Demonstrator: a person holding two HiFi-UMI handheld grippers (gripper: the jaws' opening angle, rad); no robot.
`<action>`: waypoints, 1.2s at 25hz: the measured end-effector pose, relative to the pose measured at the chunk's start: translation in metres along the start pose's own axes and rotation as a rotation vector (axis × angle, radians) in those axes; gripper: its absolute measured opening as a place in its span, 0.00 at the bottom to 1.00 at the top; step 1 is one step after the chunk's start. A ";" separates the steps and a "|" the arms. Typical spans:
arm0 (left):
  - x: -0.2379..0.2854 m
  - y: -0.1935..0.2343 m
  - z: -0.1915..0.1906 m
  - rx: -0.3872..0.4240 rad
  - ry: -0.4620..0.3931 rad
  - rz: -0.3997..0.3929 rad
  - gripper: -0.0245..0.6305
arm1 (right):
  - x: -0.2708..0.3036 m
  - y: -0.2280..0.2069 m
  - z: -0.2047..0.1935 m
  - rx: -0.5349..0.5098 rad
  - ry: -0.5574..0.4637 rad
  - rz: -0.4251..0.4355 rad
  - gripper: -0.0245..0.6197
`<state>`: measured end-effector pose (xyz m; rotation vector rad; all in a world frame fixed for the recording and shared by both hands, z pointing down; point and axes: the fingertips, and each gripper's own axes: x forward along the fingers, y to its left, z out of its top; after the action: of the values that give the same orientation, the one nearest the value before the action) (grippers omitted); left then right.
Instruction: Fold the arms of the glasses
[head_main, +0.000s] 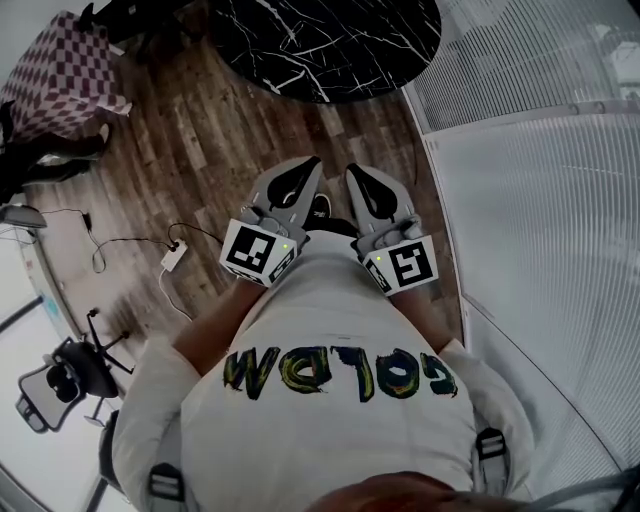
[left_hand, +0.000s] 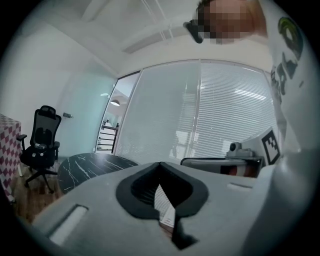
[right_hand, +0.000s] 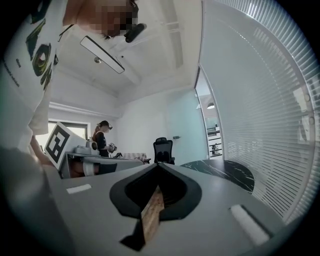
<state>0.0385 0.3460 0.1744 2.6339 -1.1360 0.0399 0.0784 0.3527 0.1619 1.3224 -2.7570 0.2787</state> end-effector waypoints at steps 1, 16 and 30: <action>0.001 -0.003 -0.003 0.001 0.001 -0.001 0.04 | -0.002 -0.001 -0.001 0.006 -0.004 0.003 0.04; 0.017 0.014 -0.018 -0.063 0.029 0.042 0.04 | 0.010 -0.020 -0.018 0.039 0.040 0.022 0.04; 0.084 0.119 0.006 -0.084 0.043 0.033 0.04 | 0.121 -0.067 -0.002 0.019 0.064 0.014 0.04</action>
<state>0.0104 0.2066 0.2082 2.5286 -1.1412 0.0541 0.0547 0.2188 0.1903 1.2753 -2.7191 0.3423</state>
